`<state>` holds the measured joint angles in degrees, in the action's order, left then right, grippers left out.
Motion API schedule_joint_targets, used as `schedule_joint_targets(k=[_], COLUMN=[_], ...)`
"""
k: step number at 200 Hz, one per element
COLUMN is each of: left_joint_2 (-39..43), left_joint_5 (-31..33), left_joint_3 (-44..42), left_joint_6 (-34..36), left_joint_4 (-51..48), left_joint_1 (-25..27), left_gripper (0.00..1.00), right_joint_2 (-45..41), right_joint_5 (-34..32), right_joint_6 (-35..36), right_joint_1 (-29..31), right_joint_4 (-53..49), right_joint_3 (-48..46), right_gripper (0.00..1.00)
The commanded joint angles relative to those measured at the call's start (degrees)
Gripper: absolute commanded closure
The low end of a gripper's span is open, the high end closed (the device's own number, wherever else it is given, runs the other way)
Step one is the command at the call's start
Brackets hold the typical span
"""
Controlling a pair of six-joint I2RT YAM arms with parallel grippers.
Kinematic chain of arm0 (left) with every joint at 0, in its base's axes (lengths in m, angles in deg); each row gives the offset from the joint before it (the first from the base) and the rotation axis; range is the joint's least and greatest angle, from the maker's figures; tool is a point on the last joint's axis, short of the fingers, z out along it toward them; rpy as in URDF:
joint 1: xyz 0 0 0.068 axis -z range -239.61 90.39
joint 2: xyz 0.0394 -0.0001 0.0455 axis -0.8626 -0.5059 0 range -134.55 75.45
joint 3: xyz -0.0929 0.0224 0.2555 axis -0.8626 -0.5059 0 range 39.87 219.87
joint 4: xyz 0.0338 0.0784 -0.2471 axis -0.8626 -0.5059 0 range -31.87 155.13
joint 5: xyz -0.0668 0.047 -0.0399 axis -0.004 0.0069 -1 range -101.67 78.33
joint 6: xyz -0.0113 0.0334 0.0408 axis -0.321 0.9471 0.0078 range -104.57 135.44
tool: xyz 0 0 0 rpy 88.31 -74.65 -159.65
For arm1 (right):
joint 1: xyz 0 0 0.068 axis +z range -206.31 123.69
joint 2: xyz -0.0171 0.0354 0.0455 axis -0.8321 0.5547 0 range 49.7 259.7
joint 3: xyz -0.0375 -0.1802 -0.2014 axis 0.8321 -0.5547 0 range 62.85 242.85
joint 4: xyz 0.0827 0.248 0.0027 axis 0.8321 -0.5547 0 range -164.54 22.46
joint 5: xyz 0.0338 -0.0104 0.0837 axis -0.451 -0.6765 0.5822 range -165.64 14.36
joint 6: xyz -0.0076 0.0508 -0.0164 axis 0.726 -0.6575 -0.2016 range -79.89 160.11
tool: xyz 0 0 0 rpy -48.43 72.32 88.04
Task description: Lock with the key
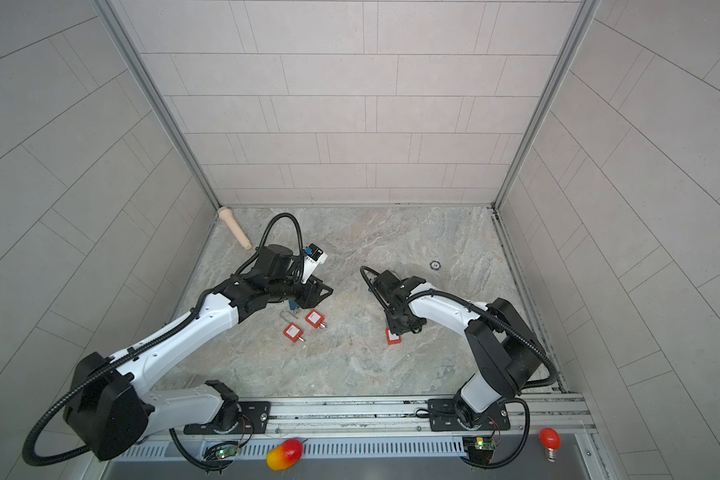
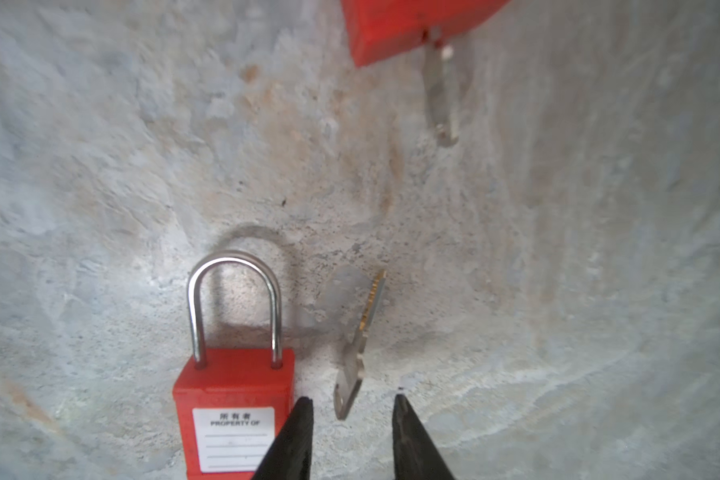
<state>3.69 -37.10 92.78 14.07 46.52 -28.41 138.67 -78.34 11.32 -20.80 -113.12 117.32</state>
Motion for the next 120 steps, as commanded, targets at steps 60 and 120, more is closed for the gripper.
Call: schedule_joint_targets(k=[60, 120], left_joint_2=[-4.53, -9.15], left_joint_5=[-1.97, -2.94], left_joint_3=[1.45, 4.65], left_joint_6=[0.88, 2.46], left_joint_4=[5.54, 4.19], left_joint_1=[-0.1, -0.3], left_gripper=[0.46, 0.46], right_joint_2=[-3.41, 0.11], right_joint_5=[-8.68, -4.6], right_joint_6=[5.92, 3.65], right_joint_1=[0.7, 0.71], right_joint_4=[-8.03, -7.76], right_joint_3=[11.39, 6.28], right_gripper=[0.6, 0.7])
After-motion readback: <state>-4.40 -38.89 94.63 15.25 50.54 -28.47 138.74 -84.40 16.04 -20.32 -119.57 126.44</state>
